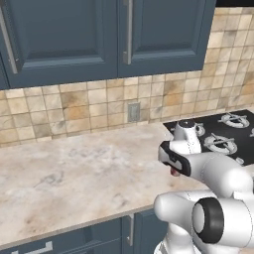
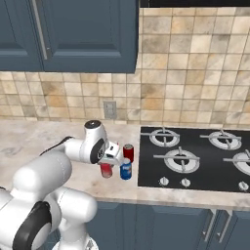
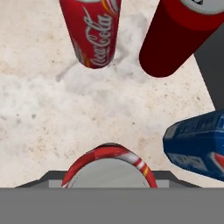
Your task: Four empty soda cans are scattered around the kitchen. Gather all the cans and cluster them next to the stove for recycling.
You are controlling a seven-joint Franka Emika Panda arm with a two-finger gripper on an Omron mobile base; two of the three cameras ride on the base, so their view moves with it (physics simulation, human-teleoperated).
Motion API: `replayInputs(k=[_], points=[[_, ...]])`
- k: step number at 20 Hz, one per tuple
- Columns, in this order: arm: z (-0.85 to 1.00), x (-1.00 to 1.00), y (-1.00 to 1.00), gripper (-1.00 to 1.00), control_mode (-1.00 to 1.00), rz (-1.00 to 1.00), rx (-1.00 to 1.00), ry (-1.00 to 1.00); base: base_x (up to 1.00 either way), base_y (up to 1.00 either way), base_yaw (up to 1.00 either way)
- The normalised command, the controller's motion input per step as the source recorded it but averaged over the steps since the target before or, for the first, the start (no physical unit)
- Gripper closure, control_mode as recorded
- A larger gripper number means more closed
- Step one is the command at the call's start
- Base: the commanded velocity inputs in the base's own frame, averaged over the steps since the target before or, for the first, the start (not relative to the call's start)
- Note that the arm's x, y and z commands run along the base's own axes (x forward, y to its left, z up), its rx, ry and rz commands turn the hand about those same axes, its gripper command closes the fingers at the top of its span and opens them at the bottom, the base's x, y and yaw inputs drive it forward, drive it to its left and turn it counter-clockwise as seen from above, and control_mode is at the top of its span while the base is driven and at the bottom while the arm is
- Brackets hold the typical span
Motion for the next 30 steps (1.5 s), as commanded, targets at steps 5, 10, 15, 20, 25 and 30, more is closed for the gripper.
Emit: replayInputs(k=[5,10,15,20,25,30], points=[[-0.11,0.00,-0.20,1.00,-1.00,0.00,0.00,0.00,0.00,0.00,0.00],[0.00,0.08,-0.17,1.00,-1.00,0.00,0.00,0.00,0.00,0.00,0.00],[0.00,0.00,-0.01,1.00,-1.00,0.00,0.00,0.00,0.00,0.00,0.00],[0.00,0.00,0.00,1.00,-1.00,0.00,0.00,0.00,0.00,0.00,0.00],[-0.12,0.00,0.00,1.00,-1.00,0.00,0.01,0.00,0.00,0.00,0.00],[0.00,0.00,0.00,-1.00,-1.00,0.00,0.00,0.00,0.00,0.00,0.00]])
